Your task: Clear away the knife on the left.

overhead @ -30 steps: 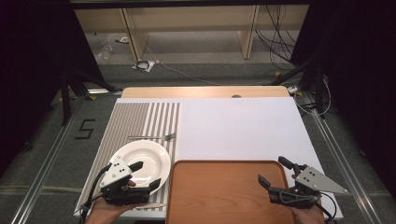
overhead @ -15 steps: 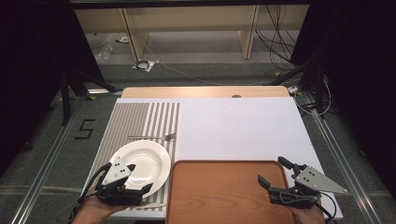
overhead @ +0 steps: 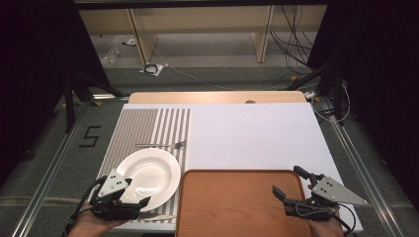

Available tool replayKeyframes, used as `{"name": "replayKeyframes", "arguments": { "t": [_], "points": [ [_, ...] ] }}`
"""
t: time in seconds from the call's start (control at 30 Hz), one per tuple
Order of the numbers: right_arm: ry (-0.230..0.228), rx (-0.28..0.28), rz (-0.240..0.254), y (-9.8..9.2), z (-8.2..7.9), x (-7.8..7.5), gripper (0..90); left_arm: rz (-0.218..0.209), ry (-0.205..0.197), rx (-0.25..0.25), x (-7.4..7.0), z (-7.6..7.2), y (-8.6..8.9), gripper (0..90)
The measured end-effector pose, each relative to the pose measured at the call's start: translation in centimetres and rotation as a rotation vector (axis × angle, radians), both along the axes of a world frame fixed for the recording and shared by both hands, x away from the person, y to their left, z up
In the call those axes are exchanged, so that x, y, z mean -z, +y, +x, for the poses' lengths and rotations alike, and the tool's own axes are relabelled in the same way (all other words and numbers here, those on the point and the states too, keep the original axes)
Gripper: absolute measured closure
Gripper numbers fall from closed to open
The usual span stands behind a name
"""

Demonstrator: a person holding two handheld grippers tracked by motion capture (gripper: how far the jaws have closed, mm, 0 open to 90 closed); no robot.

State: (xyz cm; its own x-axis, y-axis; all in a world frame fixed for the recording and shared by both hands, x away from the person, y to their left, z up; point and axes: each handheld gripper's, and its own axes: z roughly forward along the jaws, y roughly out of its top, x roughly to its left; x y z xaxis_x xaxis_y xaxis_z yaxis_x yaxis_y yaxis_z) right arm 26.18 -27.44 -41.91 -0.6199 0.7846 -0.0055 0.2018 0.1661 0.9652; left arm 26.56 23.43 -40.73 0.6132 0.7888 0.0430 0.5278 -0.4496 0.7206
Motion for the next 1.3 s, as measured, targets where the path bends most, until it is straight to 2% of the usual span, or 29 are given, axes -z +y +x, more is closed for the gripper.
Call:
{"name": "replayKeyframes", "arguments": {
  "t": [0.27, 0.47, 0.87, 1.3],
  "points": [
    [-0.001, -0.004, 0.001, 0.0, 0.0, 0.0, 11.1, 0.018, 0.022, -0.028, 0.2, -0.1, 0.9, 19.0],
    [-0.001, -0.005, 0.000, 0.1, 0.0, 0.0, 11.1, 0.057, 0.046, -0.021, 0.4, -0.1, 1.0, 19.1],
    [-0.001, -0.010, 0.000, 0.1, 0.0, 0.1, 11.2, 0.097, 0.090, -0.034, 0.4, -0.1, 1.7, 19.2],
    [0.004, -0.015, -0.005, 0.2, 0.0, 0.1, 11.3, 0.142, 0.163, -0.024, 0.8, -0.1, 2.3, 20.1]
  ]
}}
